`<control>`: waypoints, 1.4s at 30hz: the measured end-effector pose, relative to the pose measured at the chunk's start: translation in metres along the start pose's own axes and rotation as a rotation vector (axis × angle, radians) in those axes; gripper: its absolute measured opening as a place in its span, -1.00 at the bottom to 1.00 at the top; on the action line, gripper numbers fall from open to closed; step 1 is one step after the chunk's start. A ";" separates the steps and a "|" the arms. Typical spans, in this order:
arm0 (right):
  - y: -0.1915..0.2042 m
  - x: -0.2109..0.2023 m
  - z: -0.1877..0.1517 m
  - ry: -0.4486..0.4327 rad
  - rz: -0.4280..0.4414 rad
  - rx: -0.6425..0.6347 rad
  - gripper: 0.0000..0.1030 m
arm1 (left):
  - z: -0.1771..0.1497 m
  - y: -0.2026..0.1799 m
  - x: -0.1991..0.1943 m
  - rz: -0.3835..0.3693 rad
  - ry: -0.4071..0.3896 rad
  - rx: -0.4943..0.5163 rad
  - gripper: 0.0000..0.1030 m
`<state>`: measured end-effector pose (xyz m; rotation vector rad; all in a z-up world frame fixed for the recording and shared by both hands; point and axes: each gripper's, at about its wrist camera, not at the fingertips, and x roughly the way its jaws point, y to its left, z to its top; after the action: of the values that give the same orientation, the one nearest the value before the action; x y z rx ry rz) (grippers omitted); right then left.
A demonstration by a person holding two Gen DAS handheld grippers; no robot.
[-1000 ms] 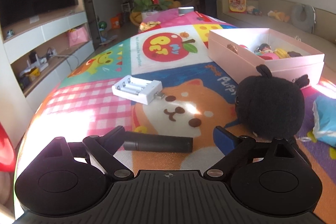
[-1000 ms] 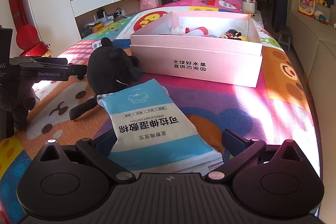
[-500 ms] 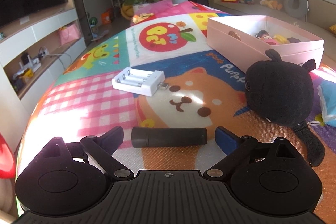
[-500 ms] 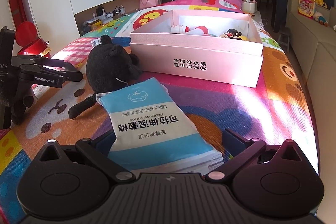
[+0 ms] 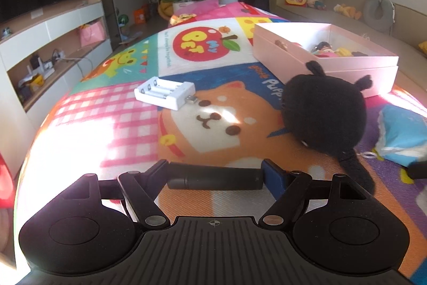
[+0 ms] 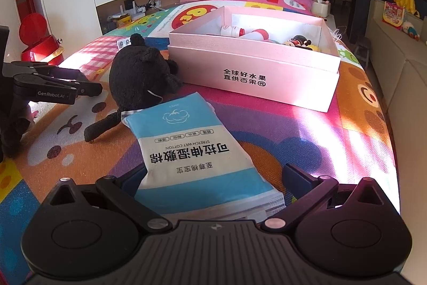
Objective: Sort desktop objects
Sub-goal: 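Grasp the black cylindrical stick on the mat with the left tool, then grasp the white battery charger with the right tool while the left tool holds the stick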
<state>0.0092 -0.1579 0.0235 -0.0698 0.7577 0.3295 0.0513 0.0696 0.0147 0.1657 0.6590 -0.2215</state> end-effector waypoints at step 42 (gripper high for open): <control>0.142 0.152 0.237 0.178 0.204 -0.161 1.00 | -0.033 -0.070 -0.036 -0.223 -0.020 -0.145 1.00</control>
<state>0.2246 0.0598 0.0992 -0.1763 0.9159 0.5846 -0.0141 0.0150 0.0055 -0.0494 0.6709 -0.3881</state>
